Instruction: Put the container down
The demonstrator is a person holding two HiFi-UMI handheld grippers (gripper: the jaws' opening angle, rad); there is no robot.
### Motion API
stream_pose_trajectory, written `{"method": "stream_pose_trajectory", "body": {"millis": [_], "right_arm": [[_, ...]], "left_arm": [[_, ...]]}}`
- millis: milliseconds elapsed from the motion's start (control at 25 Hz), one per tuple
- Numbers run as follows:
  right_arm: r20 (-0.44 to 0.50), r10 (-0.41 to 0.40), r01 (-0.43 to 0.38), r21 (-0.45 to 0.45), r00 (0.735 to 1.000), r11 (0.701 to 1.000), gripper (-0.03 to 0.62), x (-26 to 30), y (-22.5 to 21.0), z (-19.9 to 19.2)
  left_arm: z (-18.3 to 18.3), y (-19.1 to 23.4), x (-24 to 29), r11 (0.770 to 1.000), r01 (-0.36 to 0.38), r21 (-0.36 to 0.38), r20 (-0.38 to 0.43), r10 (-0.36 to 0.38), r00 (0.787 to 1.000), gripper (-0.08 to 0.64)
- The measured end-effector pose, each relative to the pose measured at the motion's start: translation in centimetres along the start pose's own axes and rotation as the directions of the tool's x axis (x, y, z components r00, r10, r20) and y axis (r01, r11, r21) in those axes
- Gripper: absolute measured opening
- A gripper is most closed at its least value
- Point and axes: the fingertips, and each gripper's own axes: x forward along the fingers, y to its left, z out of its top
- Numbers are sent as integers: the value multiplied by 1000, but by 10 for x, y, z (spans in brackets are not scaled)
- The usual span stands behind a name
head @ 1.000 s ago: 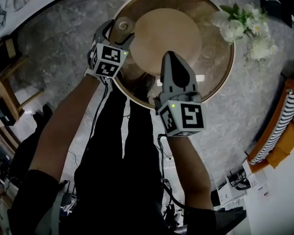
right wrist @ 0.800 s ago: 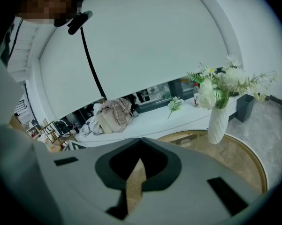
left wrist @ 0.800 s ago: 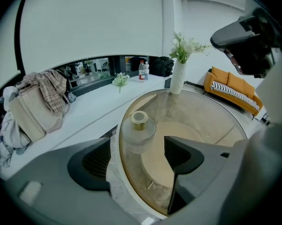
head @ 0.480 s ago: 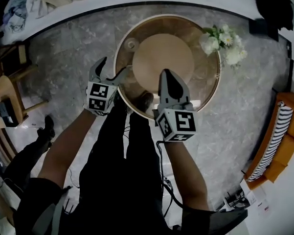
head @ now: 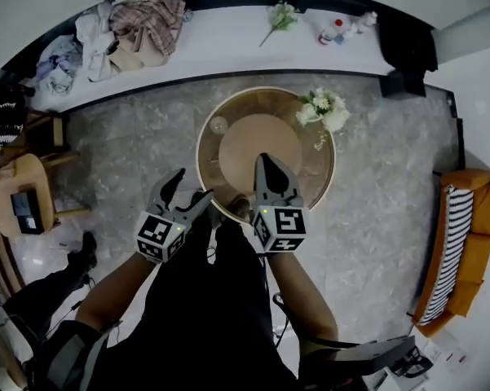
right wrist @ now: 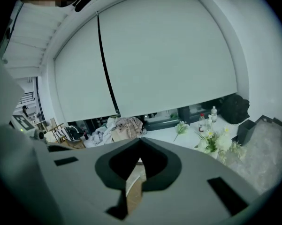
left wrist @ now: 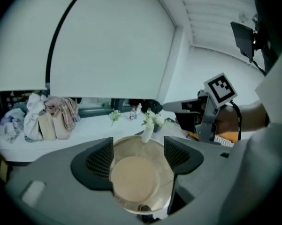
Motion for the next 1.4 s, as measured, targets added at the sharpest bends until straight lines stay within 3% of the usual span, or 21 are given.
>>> {"method": "stream_pose_trajectory", "body": {"millis": [160,360,560,760,880,1000,1160,1280,1400], "right_arm": [[44,63,-63,5,997,998,8,-24,34,32],[103,127,-112,-142,987,984,8,-65,82,75],[278,150,-90,-218,949,972,6,-110,103,150],[400,200,-85,-286,894,955,6,-146,129,212],[431,212,-81,-302,877,950,6,-160,137,229],[496,203,-41,-317,844,948,6,-176,139,238],[549,190,0,-328,814,945,6,-186,142,244],[566,180,56,-373,804,926,6,-182,136,252],[573,162,86,-382,803,920,6,-177,126,259]], "left_arm": [[64,-7,-47,998,-64,-7,159,64,985,308],[114,-7,-99,997,-76,-14,283,76,956,203],[174,-9,-137,997,-75,21,425,59,903,77],[249,-32,-160,994,-55,96,543,-6,840,32],[281,-58,-171,980,-57,191,569,-63,820,32],[291,-73,-175,963,-86,257,576,-82,814,32],[301,-77,-178,939,-127,320,611,-102,785,32],[310,-62,-171,928,-175,330,635,-81,768,32],[315,-47,-164,937,-183,297,631,-49,774,32]]}}
